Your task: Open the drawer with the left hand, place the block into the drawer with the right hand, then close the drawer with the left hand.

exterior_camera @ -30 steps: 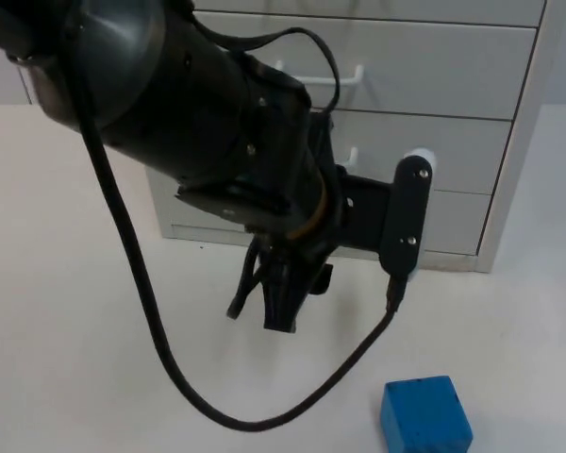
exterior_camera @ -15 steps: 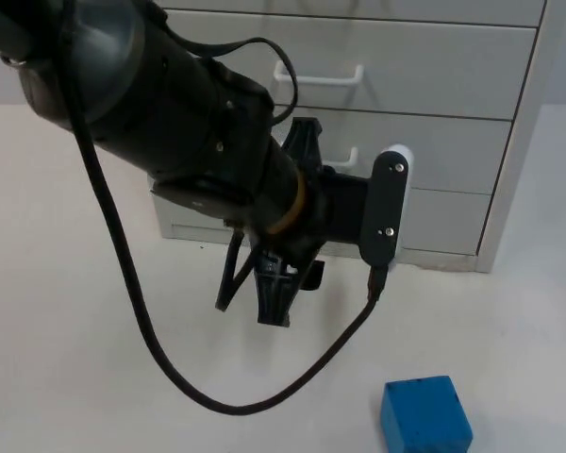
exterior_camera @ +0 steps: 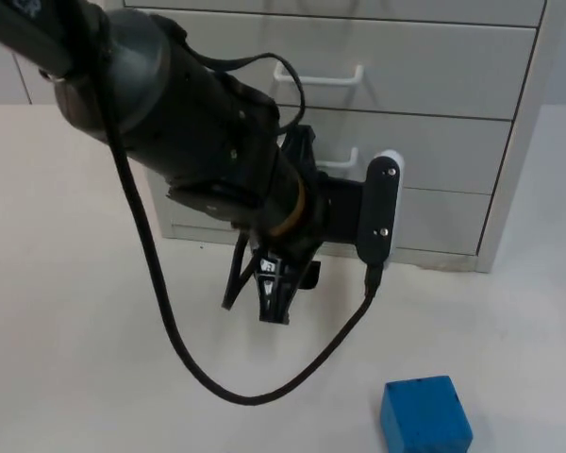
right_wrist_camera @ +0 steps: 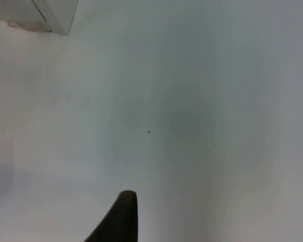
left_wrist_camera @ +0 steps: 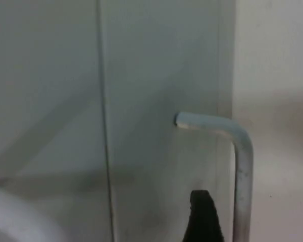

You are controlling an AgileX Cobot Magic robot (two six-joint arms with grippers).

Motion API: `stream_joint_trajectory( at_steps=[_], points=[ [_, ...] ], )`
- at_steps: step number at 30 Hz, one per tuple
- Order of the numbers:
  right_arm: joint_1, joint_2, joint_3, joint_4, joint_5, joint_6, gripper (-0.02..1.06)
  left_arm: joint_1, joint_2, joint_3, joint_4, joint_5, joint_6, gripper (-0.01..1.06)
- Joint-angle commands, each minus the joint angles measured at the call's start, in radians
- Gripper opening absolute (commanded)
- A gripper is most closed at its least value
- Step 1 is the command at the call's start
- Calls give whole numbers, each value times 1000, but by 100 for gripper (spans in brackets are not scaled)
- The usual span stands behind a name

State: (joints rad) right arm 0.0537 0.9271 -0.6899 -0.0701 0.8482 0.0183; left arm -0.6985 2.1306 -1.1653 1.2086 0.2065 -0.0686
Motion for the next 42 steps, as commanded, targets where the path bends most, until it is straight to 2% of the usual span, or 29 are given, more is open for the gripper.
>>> stream_joint_trajectory(
  at_steps=[1,3,4,5,6,7,8,15,23,34,39,42],
  points=[
    [0,-2,-6,2,-7,-3,105,3,10,-6,-16,8,-14,55],
    [0,-2,-6,2,-7,-3,105,1,14,-6,-26,18,-14,45],
    [0,-2,-6,2,-7,-3,105,1,14,-6,-42,20,-14,31],
    [0,-2,-6,2,-7,-3,105,1,14,-6,-47,20,-14,25],
    [0,-2,-6,2,-7,-3,105,1,14,-6,-49,29,-14,12],
    [0,-2,-6,2,-7,-3,105,1,14,-6,-49,29,-14,12],
    [0,-2,-6,2,-7,-3,105,1,14,-6,-57,42,-14,1],
    [0,-2,-6,2,-7,-3,105,-27,1,35,-150,154,7,0],
    [0,-2,-6,4,-7,-3,105,-82,-79,214,-175,157,13,0],
    [0,-2,-6,4,-7,15,105,-99,-141,310,-260,195,28,0],
    [0,-2,-6,4,-7,15,105,-120,-145,324,-414,206,160,0],
    [0,-2,-6,4,-7,15,105,-131,-145,324,-457,213,208,0]
  ],
)
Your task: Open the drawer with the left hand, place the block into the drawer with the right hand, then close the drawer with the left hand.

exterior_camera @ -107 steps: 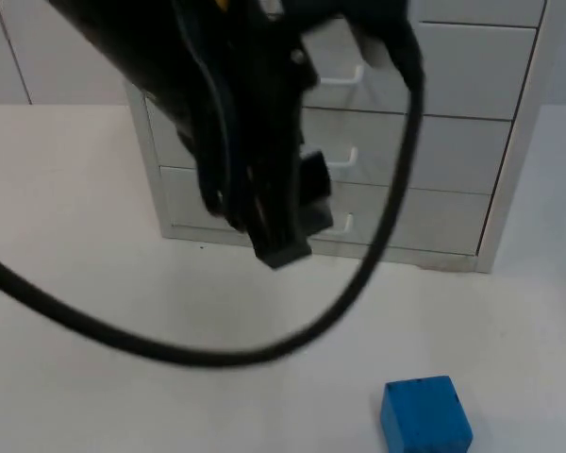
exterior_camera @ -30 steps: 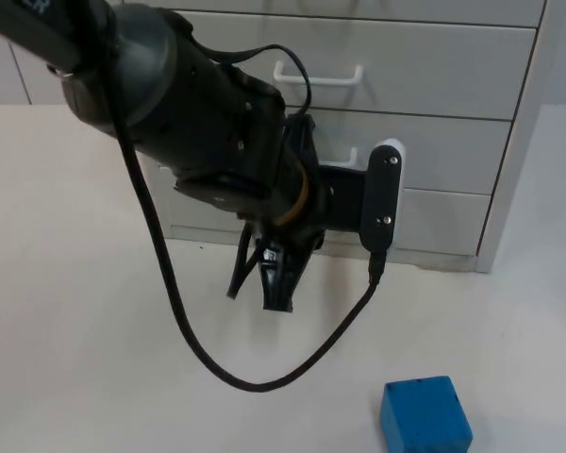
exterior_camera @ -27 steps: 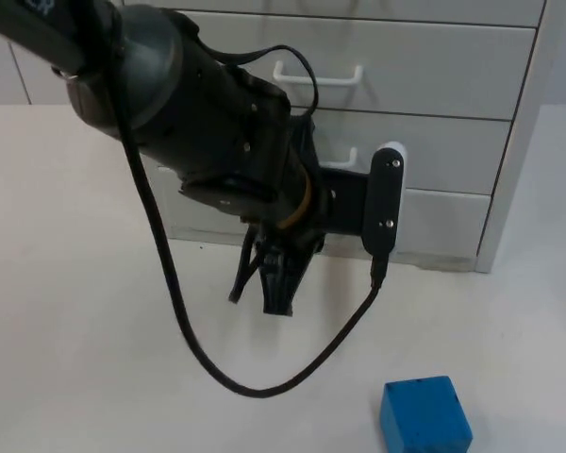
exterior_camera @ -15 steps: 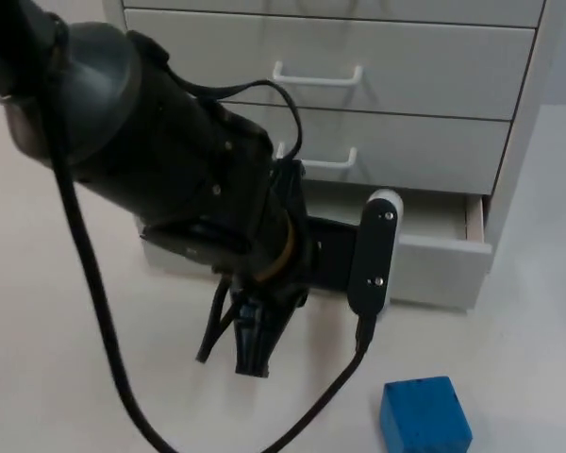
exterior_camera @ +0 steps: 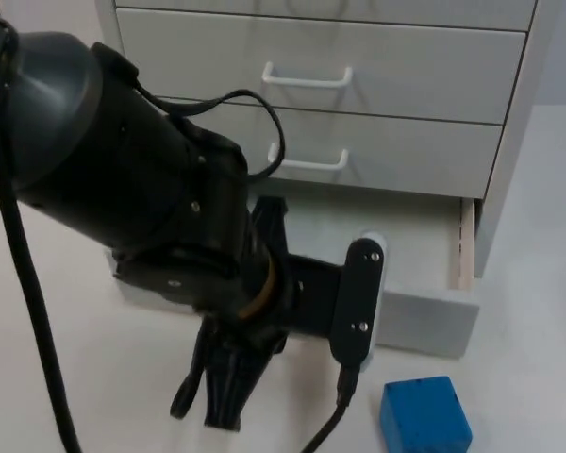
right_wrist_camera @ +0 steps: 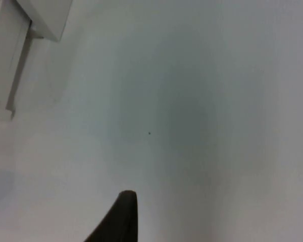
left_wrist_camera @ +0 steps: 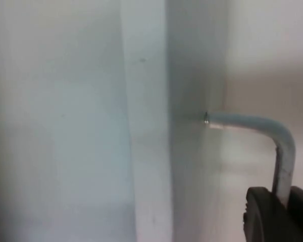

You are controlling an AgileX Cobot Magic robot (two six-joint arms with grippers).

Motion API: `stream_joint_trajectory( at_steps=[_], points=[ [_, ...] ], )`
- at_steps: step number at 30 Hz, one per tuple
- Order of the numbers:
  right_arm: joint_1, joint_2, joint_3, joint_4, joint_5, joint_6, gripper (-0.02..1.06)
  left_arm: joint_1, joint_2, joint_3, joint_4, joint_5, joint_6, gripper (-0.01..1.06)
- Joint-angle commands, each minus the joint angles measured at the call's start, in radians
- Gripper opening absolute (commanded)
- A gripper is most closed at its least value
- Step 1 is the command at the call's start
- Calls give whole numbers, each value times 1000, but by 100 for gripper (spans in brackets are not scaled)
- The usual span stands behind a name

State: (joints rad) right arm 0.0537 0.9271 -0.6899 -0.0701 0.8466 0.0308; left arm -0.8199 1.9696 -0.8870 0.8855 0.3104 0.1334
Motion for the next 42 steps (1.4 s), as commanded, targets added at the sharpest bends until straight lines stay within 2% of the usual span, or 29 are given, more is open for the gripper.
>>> stream_joint_trajectory(
  at_steps=[1,2,5,11,24,26,27,28,33,34,36,37,42],
  points=[
    [0,-2,-6,4,-5,2,105,-12,16,46,-168,109,30,0],
    [0,-2,-6,4,-5,2,105,-12,16,46,-231,102,72,0],
    [0,-2,-6,4,-5,2,105,-12,16,46,-274,100,103,0],
    [0,-2,-6,4,-9,2,105,-27,16,46,-331,97,106,0],
    [0,-2,-6,4,-10,2,105,-52,16,46,-333,69,95,0],
    [0,-2,-6,4,-10,2,105,-52,16,46,-346,69,95,7],
    [0,-2,-6,4,-10,2,105,-52,15,46,-346,69,95,17],
    [0,-2,-6,4,-10,2,105,-52,15,46,-346,69,95,17],
    [0,-2,-6,4,-10,2,105,-52,11,46,-347,76,95,62],
    [0,-2,-6,4,-10,2,105,-52,11,46,-347,76,95,62],
    [0,-2,-6,4,-10,2,105,-55,-5,44,-356,86,95,75],
    [0,-2,-6,4,-10,2,105,-57,-17,44,-356,92,95,77],
    [0,-2,-6,4,-7,2,105,-58,-91,44,-353,118,95,78]
  ],
)
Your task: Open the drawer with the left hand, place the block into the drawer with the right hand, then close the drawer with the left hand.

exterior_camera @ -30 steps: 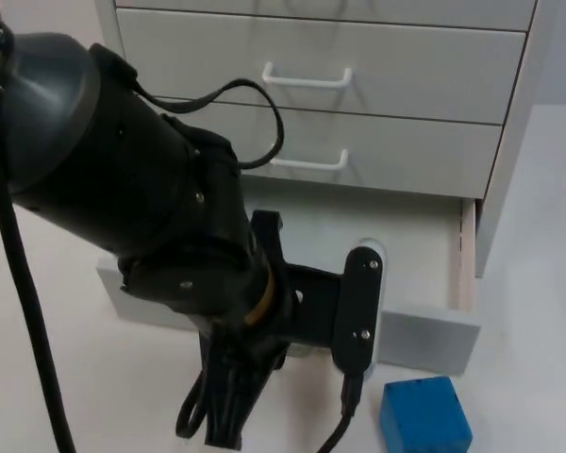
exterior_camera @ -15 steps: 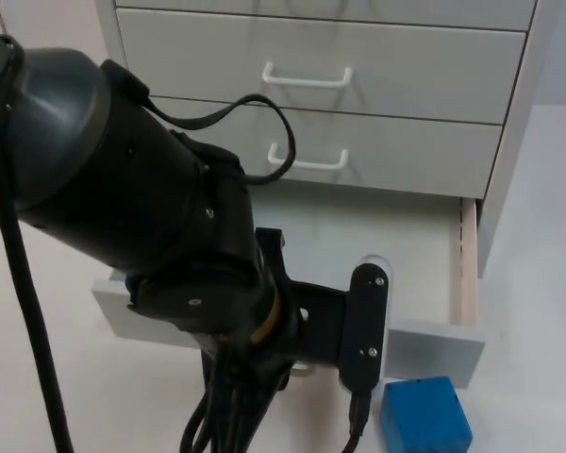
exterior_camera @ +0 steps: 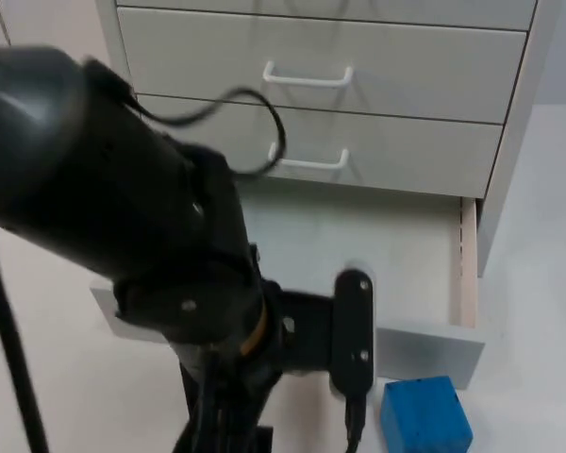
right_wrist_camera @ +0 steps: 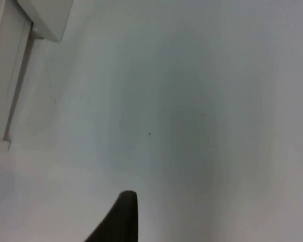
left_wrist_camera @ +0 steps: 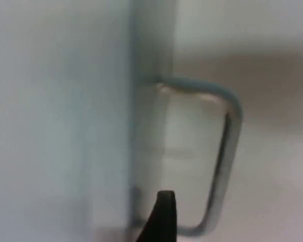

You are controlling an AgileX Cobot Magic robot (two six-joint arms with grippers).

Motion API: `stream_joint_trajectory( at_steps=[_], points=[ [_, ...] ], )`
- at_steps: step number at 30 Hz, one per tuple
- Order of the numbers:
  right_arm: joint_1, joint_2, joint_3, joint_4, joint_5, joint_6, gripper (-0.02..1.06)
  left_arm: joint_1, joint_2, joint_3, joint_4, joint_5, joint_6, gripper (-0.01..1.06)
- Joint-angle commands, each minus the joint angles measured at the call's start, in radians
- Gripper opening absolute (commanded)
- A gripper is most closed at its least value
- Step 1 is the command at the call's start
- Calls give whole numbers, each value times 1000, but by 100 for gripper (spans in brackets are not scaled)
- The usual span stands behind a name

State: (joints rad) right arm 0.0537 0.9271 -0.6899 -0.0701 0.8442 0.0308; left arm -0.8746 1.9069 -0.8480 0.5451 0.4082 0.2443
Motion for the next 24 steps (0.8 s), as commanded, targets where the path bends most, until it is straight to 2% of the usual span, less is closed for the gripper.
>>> stream_joint_trajectory(
  at_steps=[1,11,21,24],
  points=[
    [0,-2,-6,4,-5,2,105,-4,-52,5,-11,22,-16,78],
    [0,-2,-6,4,-5,2,105,-4,-265,5,-53,38,-16,78],
    [0,-2,-6,4,-5,2,105,-2,-470,5,-220,140,-21,78],
    [0,-2,-6,4,-3,2,105,16,-524,5,-233,187,-125,78]
  ],
)
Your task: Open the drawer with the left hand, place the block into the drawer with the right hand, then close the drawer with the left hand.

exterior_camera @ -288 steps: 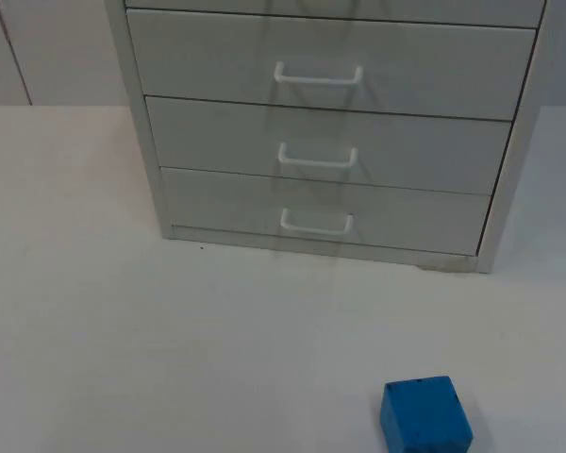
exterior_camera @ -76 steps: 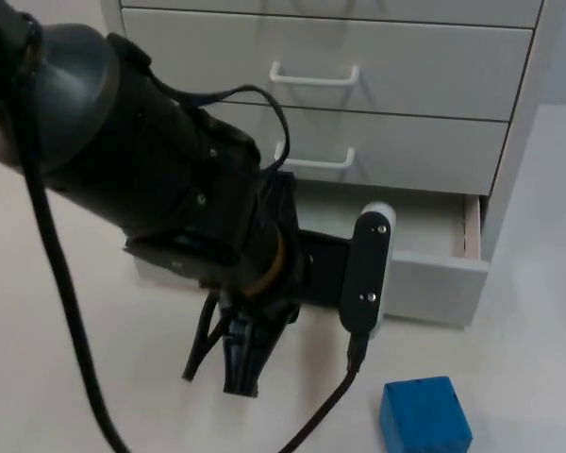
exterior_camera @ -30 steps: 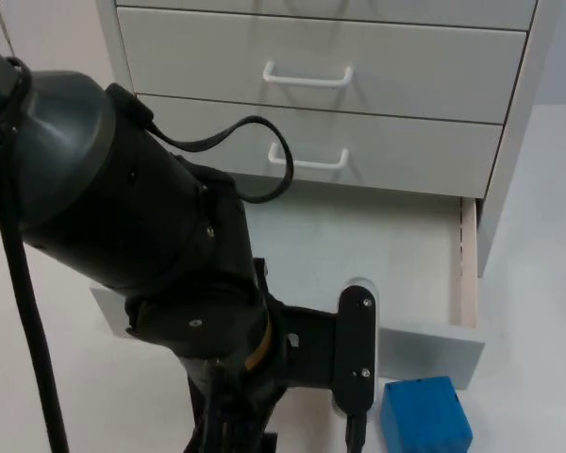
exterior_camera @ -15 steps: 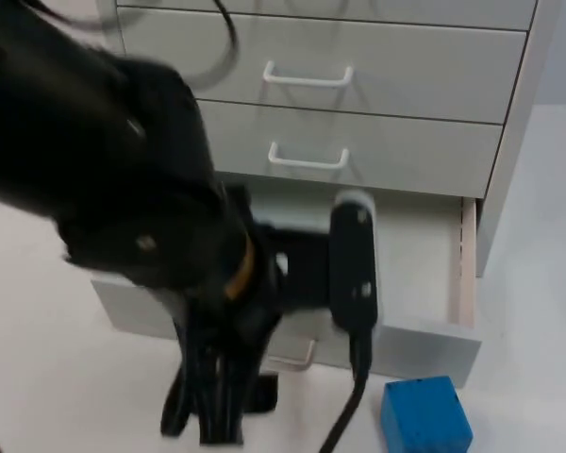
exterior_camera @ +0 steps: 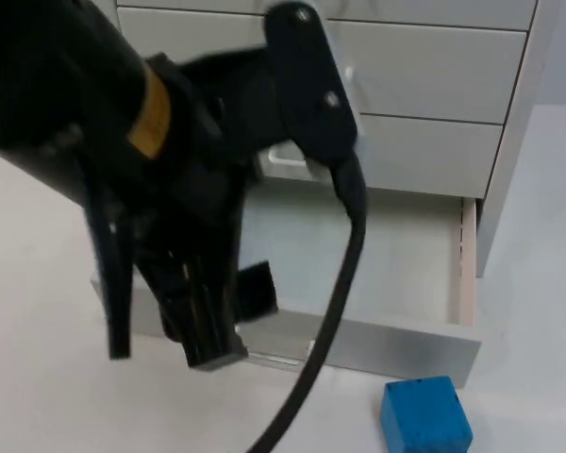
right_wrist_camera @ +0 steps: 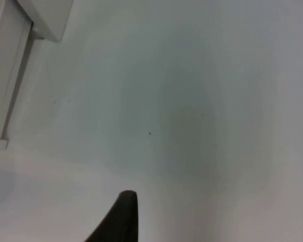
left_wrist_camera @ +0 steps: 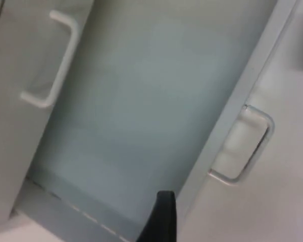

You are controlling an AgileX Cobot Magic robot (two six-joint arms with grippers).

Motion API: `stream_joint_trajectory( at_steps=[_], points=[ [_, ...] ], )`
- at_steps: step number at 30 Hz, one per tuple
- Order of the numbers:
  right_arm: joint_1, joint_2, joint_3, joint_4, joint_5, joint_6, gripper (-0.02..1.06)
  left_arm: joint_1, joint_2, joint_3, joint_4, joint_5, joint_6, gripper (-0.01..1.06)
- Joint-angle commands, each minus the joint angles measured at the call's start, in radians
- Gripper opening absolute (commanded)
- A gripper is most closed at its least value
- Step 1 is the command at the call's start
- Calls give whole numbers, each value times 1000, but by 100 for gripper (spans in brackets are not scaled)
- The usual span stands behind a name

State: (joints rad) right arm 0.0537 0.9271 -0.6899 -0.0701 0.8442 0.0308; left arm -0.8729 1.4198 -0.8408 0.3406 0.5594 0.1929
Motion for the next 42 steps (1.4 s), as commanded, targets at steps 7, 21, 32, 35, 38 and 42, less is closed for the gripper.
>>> stream_joint_trajectory(
  at_steps=[7,21,32,35,38,42],
  points=[
    [0,-2,-6,4,-3,2,105,40,-77,-2,-69,64,-193,78],
    [0,-2,-6,12,-3,2,105,215,-161,-2,-157,153,-287,105],
    [0,-2,-6,21,-3,2,105,437,-369,-2,-181,217,-306,105],
    [0,-2,-6,21,-3,2,105,503,-451,-2,-181,266,-328,105],
    [0,-2,-6,21,-3,2,105,546,-498,-2,-183,295,-349,105],
    [0,-2,-6,21,-3,2,105,590,-587,-2,-183,340,-365,105]
  ],
)
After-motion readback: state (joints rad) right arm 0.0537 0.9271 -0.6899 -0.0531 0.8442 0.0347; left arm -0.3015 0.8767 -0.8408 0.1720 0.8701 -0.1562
